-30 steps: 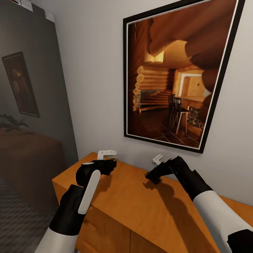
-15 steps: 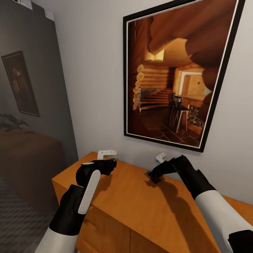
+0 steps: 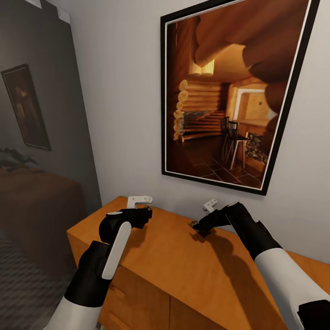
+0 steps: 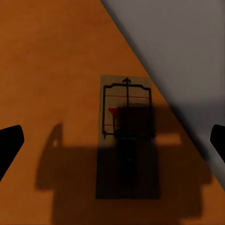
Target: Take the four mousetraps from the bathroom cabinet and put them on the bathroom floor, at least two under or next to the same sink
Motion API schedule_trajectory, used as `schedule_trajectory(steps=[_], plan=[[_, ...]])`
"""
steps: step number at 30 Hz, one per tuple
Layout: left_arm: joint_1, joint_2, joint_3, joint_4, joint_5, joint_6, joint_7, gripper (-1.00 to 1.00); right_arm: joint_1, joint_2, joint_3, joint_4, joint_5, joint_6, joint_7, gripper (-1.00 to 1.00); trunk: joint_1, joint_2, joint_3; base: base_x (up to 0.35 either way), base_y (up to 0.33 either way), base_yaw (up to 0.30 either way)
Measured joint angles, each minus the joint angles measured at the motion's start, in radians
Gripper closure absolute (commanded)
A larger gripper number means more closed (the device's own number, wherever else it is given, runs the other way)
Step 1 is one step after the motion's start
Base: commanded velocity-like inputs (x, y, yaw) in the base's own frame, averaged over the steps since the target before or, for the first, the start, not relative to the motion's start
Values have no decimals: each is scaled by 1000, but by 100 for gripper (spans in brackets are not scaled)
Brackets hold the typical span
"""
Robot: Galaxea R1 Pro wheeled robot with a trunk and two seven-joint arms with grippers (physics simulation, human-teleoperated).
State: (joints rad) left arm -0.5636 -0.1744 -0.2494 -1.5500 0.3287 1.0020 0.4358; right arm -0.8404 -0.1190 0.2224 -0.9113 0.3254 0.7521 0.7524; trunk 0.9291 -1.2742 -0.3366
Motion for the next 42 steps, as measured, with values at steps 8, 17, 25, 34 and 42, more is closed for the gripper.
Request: schedule_trajectory(steps=[8, 17, 25, 34, 42], plan=[[0, 0, 0, 0, 0, 0, 0, 100, 0, -2, -2, 0, 1, -1, -1, -100, 0, 0, 0, 0, 0, 0], [0, 0, 0, 0, 0, 0, 0, 100, 0, -4, -4, 0, 8, -2, -19, -100, 8, -14, -6, 0, 0, 0], [0, 0, -1, 0, 0, 0, 0, 100, 0, -5, -5, 0, 13, -5, -75, -100, 38, -70, -31, 0, 0, 0], [0, 0, -2, 0, 0, 0, 0, 100, 0, -5, -4, 0, 12, -5, -74, -100, 61, -112, -50, 0, 0, 0], [0, 0, -2, 0, 0, 0, 0, 100, 0, -4, -3, 0, 8, -5, -64, -100, 61, -112, -50, 0, 0, 0]])
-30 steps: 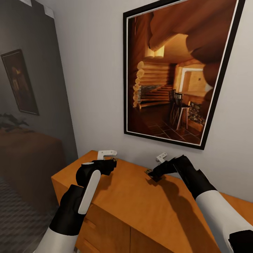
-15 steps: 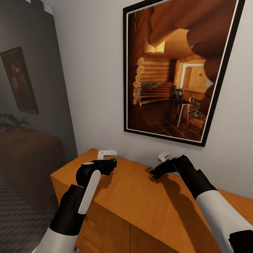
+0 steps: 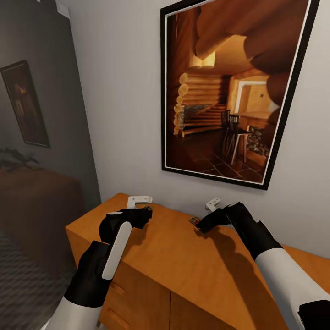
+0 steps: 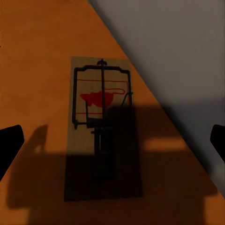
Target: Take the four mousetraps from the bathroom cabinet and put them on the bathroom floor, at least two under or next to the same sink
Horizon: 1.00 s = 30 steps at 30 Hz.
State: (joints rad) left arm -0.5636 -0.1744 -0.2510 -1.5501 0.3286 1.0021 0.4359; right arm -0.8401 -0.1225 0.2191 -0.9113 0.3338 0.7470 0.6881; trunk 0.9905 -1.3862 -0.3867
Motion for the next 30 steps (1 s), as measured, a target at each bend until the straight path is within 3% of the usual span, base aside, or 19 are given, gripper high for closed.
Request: schedule_trajectory(steps=[4, 25, 30], plan=[[0, 0, 0, 0, 0, 0, 0, 100, 0, 0, 0, 0, 0, 0, 1, -100, 0, 0, 0, 0, 0, 0], [0, 0, -25, 0, 0, -2, 0, 100, -1, 0, 0, -15, -5, -1, 0, -100, 80, -147, -66, 0, 0, 0], [0, 0, -26, 0, 0, -2, 0, 100, -1, 0, 0, -15, -4, -1, 1, -100, 80, -147, -66, 0, 0, 0]])
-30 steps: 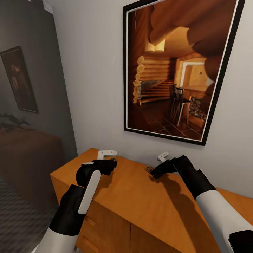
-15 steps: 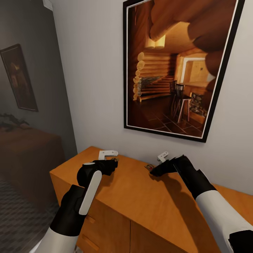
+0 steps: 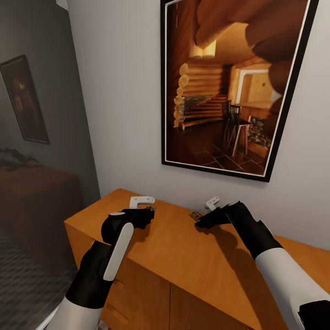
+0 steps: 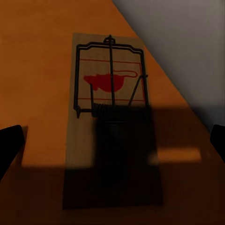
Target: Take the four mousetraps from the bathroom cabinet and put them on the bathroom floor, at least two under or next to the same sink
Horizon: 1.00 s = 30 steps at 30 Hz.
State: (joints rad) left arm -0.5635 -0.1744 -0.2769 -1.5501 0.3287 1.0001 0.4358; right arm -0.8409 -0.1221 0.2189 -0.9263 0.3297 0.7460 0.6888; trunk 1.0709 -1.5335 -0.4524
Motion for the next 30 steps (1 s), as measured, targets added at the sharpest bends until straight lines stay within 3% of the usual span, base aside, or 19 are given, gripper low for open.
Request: schedule_trajectory(steps=[30], plan=[[0, 0, 0, 0, 0, -1, 0, 100, 0, 0, 0, 1, -1, -1, -7, -100, 0, 0, 0, 0, 0, 0]])
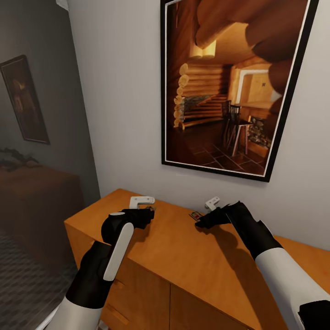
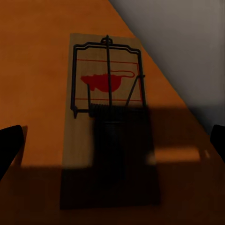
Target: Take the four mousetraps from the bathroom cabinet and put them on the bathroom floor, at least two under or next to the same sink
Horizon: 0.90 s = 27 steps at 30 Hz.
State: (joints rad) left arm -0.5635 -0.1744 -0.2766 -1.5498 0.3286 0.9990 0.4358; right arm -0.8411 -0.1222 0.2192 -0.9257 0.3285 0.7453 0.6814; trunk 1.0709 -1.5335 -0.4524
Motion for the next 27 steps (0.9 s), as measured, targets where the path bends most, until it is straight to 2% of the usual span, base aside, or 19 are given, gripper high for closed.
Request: schedule_trajectory(steps=[22, 27], plan=[[0, 0, 0, 0, 0, 0, 0, 100, 0, 0, -2, 0, 1, -2, 1, -100, 0, 0, 0, 0, 0, 0], [0, 0, 0, 1, 0, 0, 0, 100, 1, 0, -1, -19, -3, 1, 1, -100, 15, -28, -13, 0, 0, 0]])
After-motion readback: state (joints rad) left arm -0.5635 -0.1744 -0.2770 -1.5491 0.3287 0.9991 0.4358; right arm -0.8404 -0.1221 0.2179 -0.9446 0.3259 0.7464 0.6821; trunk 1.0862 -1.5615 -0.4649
